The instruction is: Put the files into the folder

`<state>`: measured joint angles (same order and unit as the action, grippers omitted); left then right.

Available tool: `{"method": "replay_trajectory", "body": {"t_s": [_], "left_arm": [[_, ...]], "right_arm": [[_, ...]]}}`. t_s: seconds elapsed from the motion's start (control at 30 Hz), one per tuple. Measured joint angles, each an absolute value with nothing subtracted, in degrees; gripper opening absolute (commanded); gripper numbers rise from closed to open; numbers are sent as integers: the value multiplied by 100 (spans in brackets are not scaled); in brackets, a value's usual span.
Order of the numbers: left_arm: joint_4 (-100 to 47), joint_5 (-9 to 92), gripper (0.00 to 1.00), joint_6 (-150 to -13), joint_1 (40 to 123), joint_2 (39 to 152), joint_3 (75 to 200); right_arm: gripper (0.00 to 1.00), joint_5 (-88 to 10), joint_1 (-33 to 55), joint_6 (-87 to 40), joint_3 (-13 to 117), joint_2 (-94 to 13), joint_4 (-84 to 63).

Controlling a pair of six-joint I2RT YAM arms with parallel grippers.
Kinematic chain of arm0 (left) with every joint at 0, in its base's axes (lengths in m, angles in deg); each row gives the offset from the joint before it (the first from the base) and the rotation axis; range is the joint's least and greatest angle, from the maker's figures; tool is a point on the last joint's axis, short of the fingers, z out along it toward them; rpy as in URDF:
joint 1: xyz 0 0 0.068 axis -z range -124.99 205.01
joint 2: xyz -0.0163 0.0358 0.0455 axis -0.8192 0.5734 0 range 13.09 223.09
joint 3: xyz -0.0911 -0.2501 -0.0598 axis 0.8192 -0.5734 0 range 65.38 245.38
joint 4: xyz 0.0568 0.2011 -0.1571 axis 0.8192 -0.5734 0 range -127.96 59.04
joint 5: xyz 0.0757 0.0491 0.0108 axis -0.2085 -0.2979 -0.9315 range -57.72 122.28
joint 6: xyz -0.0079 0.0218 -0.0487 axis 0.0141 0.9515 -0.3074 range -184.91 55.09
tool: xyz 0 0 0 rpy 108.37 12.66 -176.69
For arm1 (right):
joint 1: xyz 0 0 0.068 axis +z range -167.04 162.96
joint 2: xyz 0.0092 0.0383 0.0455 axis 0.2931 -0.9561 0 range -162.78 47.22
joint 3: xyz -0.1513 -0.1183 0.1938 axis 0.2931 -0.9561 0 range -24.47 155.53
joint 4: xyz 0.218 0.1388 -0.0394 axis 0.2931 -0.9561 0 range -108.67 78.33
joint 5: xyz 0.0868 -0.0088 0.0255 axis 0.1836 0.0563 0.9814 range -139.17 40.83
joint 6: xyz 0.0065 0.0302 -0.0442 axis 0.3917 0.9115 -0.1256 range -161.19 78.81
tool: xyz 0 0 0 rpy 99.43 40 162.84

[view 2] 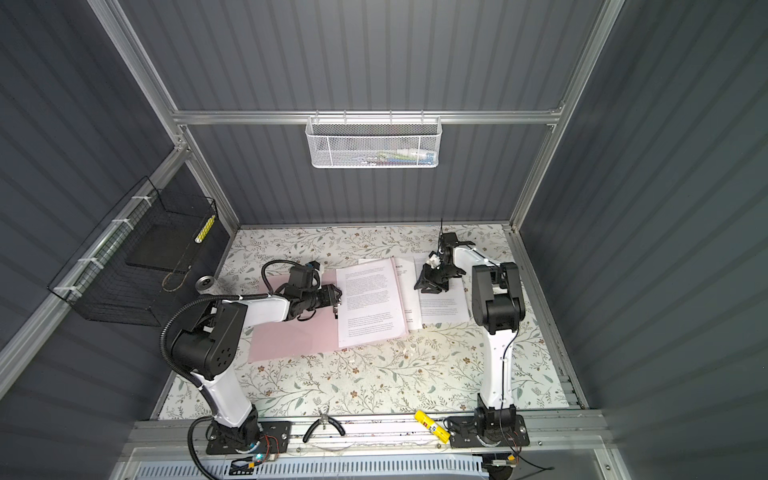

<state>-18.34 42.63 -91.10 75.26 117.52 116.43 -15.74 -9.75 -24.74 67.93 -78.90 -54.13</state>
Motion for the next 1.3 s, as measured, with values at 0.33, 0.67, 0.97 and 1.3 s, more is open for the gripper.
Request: {"method": "replay_trajectory", "body": {"t_s": [0.33,0.67,0.97,1.3], "left_arm": [[-1760,4263,54,-9112,7526,11791,11656],[-1758,4265,54,-9110,7519,11791,11654],[-1760,4265,54,-9110,7519,11791,11654],[-2236,4248,70,-9095,7515,11583,11733]], "right_arm": [[34,-1214,-938,-2466,6889,-8068,-5354],[7,-980,-772,-2337,7005,-8264,-5260],[0,-781,-761,-2188,6823,-8258,-4941],[0,-1259,-787,-2214,6618,-7132,-5087]]}}
